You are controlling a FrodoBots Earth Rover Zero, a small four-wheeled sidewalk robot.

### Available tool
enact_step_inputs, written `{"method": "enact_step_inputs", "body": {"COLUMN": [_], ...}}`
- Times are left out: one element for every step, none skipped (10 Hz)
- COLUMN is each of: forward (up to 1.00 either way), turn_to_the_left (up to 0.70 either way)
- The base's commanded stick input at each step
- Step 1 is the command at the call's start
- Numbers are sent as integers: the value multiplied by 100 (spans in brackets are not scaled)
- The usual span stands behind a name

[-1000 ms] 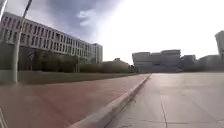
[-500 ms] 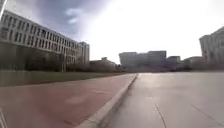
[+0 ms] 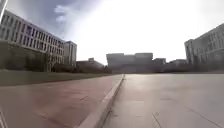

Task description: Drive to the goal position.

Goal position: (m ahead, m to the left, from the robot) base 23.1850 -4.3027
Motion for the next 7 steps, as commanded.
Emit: {"method": "enact_step_inputs", "body": {"forward": [100,100,100,100,100,100,100], "turn_to_the_left": [-40,-40,-40,-40,-40,-40,-40]}}
